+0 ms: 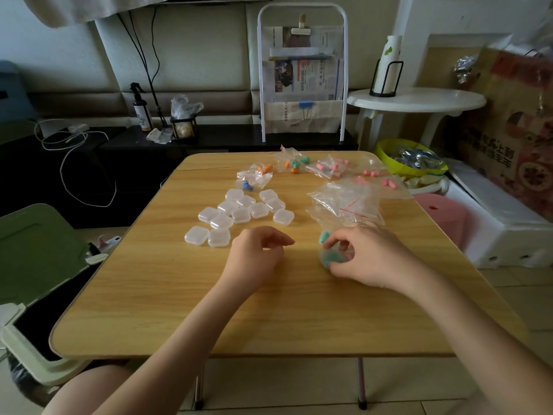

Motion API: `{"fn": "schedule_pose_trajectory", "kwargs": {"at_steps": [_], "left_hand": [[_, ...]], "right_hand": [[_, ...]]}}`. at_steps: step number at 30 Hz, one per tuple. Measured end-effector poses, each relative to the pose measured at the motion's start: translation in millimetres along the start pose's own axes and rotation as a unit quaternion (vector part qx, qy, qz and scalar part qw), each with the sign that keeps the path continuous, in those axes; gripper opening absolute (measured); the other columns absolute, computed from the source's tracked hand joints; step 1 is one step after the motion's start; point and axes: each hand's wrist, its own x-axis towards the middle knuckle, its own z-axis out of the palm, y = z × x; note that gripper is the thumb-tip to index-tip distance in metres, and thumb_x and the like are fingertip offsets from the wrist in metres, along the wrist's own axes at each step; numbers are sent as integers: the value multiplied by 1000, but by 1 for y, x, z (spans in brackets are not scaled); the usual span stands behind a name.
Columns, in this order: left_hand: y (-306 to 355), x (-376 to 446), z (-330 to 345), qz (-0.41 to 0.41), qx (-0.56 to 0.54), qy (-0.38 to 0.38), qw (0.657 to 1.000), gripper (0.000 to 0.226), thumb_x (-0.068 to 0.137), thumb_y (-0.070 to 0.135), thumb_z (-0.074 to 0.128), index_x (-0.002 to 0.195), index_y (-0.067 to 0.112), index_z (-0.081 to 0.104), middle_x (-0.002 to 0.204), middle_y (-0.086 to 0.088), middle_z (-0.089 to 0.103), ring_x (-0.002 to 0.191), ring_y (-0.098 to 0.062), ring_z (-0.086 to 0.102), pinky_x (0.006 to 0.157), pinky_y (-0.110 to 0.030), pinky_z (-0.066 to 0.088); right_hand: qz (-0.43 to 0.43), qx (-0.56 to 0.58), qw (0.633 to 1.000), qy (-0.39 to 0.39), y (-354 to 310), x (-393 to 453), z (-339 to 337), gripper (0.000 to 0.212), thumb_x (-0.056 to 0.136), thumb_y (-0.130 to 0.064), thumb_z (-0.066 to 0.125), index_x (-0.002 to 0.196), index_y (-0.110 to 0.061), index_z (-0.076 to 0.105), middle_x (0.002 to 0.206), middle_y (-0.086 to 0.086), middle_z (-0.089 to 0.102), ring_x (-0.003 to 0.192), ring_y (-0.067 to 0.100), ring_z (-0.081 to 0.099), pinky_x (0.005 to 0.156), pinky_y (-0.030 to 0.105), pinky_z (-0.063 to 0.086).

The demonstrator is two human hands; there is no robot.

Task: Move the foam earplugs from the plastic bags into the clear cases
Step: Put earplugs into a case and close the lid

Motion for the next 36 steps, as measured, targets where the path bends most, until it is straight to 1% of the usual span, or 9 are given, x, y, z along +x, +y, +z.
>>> {"fn": "schedule_pose_trajectory", "kwargs": {"at_steps": [6, 11, 14, 17, 22, 27, 30, 33, 36], "left_hand": [[-6, 1, -13, 19, 36, 58, 997, 26, 85, 2, 57, 87, 24, 71, 88, 16, 65, 91, 2, 58, 68, -2, 40], [-16, 3, -32, 28, 227, 86, 970, 30, 87, 6, 56, 114, 18, 65, 121, 1, 60, 120, -18, 46, 90, -25, 36], [-26, 2, -39, 27, 285, 63, 956, 41, 87, 7, 55, 127, 17, 59, 136, 1, 53, 128, -21, 39, 102, -31, 32], [-32, 2, -44, 26, 297, 52, 953, 43, 88, 10, 53, 130, 18, 56, 138, 3, 49, 130, -20, 36, 104, -32, 32], [-41, 4, -52, 38, 284, 41, 957, 40, 91, 14, 53, 130, 20, 56, 139, 6, 48, 130, -17, 34, 102, -28, 29], [-46, 11, -57, 55, 238, 39, 969, 41, 91, 4, 50, 128, 21, 58, 141, 9, 45, 130, -13, 35, 93, -19, 31], [-51, 17, -58, 63, 217, 38, 973, 46, 88, -5, 48, 123, 21, 61, 140, 10, 46, 127, -12, 40, 84, -15, 30], [-54, 23, -58, 67, 204, 38, 976, 44, 88, -3, 49, 120, 23, 63, 138, 13, 47, 126, -10, 42, 82, -13, 30], [-57, 28, -56, 84, 190, 40, 977, 41, 87, -3, 52, 116, 21, 66, 135, 11, 51, 124, -11, 47, 82, -15, 33]], "right_hand": [[-11, 36, 999, 11, -1, 4, 2, 30, 78, -47, 66, 106, -40, 59, 82, -18, 45, 104, 13, 43, 85, 33, 40], [-17, 147, 984, 96, -6, 13, 6, 7, 86, -32, 65, 92, -28, 65, 79, -4, 54, 63, 8, 46, 57, 28, 43], [-15, 172, 977, 129, -10, 21, 5, 5, 90, -24, 62, 93, -26, 66, 87, -1, 56, 55, 7, 47, 45, 26, 39], [-10, 150, 973, 172, -12, 37, -2, 14, 90, -19, 60, 100, -25, 67, 97, -3, 60, 71, 12, 55, 62, 29, 49], [13, 70, 983, 167, -4, 93, -10, 34, 93, -14, 54, 126, -18, 59, 137, 5, 52, 119, 23, 53, 97, 37, 46], [58, -19, 986, 155, 3, 168, -4, 48, 95, -15, 48, 143, -16, 41, 146, 9, 42, 128, 30, 43, 99, 41, 41], [146, -84, 983, 76, 21, 212, 8, 56, 96, -19, 48, 149, -19, 29, 156, 9, 26, 137, 37, 31, 105, 47, 37], [187, -98, 977, 29, 33, 236, 27, 43, 95, -18, 49, 138, -17, 47, 137, 12, 50, 125, 34, 46, 104, 46, 39], [169, -110, 972, 118, 29, 236, 34, 17, 92, -11, 54, 104, -15, 65, 100, 5, 61, 99, 26, 57, 86, 38, 45]]}}
